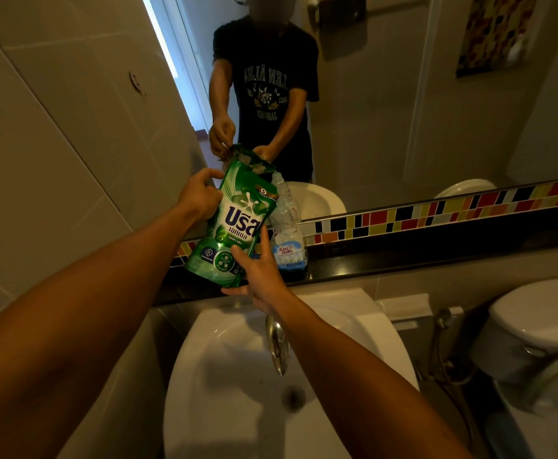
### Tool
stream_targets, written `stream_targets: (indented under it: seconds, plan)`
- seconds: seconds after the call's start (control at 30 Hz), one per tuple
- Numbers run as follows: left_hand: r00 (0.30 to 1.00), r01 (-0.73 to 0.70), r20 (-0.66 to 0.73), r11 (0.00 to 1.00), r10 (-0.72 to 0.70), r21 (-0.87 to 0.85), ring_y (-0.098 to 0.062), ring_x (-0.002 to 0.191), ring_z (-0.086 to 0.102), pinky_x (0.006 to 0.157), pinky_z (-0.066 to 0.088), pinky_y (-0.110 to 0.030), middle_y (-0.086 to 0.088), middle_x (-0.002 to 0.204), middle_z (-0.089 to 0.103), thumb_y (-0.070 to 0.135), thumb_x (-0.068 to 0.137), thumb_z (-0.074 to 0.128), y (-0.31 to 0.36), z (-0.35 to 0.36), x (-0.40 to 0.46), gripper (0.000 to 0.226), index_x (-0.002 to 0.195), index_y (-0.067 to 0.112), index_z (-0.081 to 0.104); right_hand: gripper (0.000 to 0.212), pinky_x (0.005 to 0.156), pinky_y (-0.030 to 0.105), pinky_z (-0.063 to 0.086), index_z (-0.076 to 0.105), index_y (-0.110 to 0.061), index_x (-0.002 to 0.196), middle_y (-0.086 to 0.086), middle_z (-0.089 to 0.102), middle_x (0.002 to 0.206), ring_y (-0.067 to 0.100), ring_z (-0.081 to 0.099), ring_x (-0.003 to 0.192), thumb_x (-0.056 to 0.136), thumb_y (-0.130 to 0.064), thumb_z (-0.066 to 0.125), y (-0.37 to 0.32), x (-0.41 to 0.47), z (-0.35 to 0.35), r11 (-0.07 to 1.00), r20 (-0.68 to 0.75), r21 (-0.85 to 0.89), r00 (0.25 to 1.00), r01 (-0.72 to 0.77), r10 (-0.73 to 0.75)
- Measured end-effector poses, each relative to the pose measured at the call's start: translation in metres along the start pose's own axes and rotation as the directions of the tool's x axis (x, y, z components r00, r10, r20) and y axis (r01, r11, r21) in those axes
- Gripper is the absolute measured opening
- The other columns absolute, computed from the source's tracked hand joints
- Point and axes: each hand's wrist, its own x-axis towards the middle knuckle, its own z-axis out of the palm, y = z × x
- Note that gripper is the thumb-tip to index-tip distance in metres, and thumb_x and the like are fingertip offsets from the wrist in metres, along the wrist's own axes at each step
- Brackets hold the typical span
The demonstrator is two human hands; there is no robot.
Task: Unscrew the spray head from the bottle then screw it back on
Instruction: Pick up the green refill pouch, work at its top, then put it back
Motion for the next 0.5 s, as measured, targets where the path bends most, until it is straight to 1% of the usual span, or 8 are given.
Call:
stream_targets:
  seconds: [0.07, 0.17, 0.2, 0.37, 0.5]
  plan:
    - [1.0, 0.002, 0.001, 1.0, -0.002, 0.003, -0.023, 0.074, 0.058, 0.083, 0.056, -0.049, -0.012, 0.085, 0.057, -0.001, 0.095, 0.054, 0.0012, -0.0006, -0.0007, 0.043, 0.134, 0.015, 0.051, 0.073, 0.078, 0.073, 0.057, 0.04, -0.084, 0.118, -0.015, 0.055, 0.135, 0.036, 0.055, 0.127, 0.094, -0.025, 0.074, -0.0001, 0.0009, 0.0002, 1.0, 0.0, 0.005, 1.0, -0.006, 0.006]
    - [1.0, 0.005, 0.0, 1.0, -0.005, 0.0, -0.027, 0.081, 0.059, 0.085, 0.056, -0.051, -0.016, 0.093, 0.058, -0.001, 0.095, 0.054, 0.0025, -0.0015, -0.0014, 0.042, 0.134, 0.015, 0.051, 0.077, 0.077, 0.072, 0.058, 0.034, -0.075, 0.136, -0.012, 0.054, 0.14, 0.038, 0.053, 0.13, 0.092, -0.026, 0.075, 0.0005, 0.0019, 0.0008, 1.0, 0.003, 0.017, 1.0, -0.021, 0.021]
    - [1.0, 0.004, -0.001, 1.0, -0.004, 0.004, -0.027, 0.081, 0.059, 0.086, 0.055, -0.05, -0.017, 0.095, 0.058, -0.001, 0.095, 0.054, 0.0029, -0.0017, -0.0017, 0.042, 0.134, 0.015, 0.051, 0.079, 0.077, 0.072, 0.058, 0.032, -0.073, 0.139, -0.011, 0.053, 0.141, 0.038, 0.053, 0.13, 0.091, -0.027, 0.076, 0.0008, 0.0021, 0.0012, 1.0, 0.005, 0.019, 1.0, -0.023, 0.023]
    - [1.0, 0.012, 0.007, 1.0, -0.012, 0.011, -0.025, 0.078, 0.06, 0.084, 0.056, -0.051, -0.013, 0.09, 0.059, 0.0, 0.095, 0.054, 0.0047, -0.0025, -0.002, 0.042, 0.134, 0.017, 0.051, 0.08, 0.076, 0.074, 0.057, 0.032, -0.071, 0.142, -0.005, 0.051, 0.149, 0.04, 0.054, 0.13, 0.091, -0.028, 0.076, 0.0021, 0.0036, 0.0027, 1.0, 0.006, 0.023, 1.0, -0.019, 0.019]
    - [1.0, 0.02, 0.014, 1.0, -0.02, 0.003, -0.024, 0.078, 0.063, 0.08, 0.058, -0.048, -0.014, 0.095, 0.063, 0.002, 0.094, 0.056, 0.0059, -0.0042, -0.0016, 0.042, 0.133, 0.018, 0.052, 0.083, 0.075, 0.072, 0.058, 0.03, -0.07, 0.144, -0.012, 0.054, 0.142, 0.033, 0.056, 0.125, 0.09, -0.029, 0.078, 0.0029, 0.0041, 0.0027, 0.999, 0.002, 0.035, 1.0, -0.018, 0.018]
